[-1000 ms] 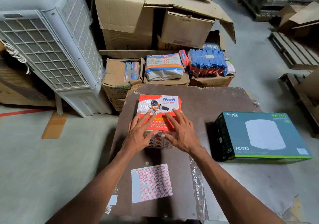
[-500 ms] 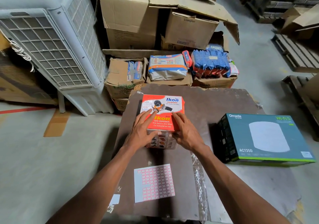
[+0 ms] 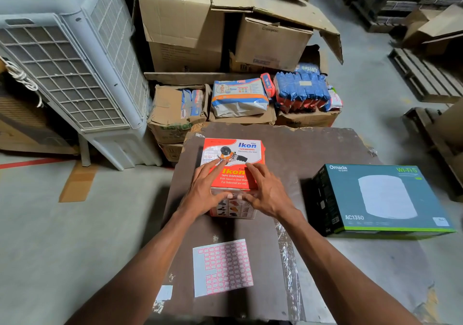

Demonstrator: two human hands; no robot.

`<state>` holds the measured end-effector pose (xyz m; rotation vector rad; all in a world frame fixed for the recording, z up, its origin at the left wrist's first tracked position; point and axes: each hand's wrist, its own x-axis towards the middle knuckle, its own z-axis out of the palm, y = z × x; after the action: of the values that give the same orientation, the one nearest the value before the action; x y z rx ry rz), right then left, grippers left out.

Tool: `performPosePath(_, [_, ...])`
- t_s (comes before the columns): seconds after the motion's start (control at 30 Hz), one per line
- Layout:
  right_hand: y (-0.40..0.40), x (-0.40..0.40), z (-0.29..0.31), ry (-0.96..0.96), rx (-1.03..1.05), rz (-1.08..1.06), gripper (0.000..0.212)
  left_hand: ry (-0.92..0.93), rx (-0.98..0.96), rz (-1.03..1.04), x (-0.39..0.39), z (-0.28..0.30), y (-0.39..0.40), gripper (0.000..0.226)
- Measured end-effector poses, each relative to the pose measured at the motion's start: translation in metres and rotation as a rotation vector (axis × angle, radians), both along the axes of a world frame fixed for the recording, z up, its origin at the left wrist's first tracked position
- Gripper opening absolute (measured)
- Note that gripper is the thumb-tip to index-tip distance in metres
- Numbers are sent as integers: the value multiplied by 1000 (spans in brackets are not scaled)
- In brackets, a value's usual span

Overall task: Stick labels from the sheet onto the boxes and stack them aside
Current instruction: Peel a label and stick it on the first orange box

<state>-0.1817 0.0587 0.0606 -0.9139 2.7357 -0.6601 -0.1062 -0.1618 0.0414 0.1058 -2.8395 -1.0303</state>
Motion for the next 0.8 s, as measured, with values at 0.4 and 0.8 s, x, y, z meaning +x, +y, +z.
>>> performPosePath(0.4, [-4,-4,1,38,23,-1,94,-40,29,35,-1,6,4,97])
performPosePath(0.8, [-2,3,0,86,17,16,87,13,-12,16,4,1,1,90])
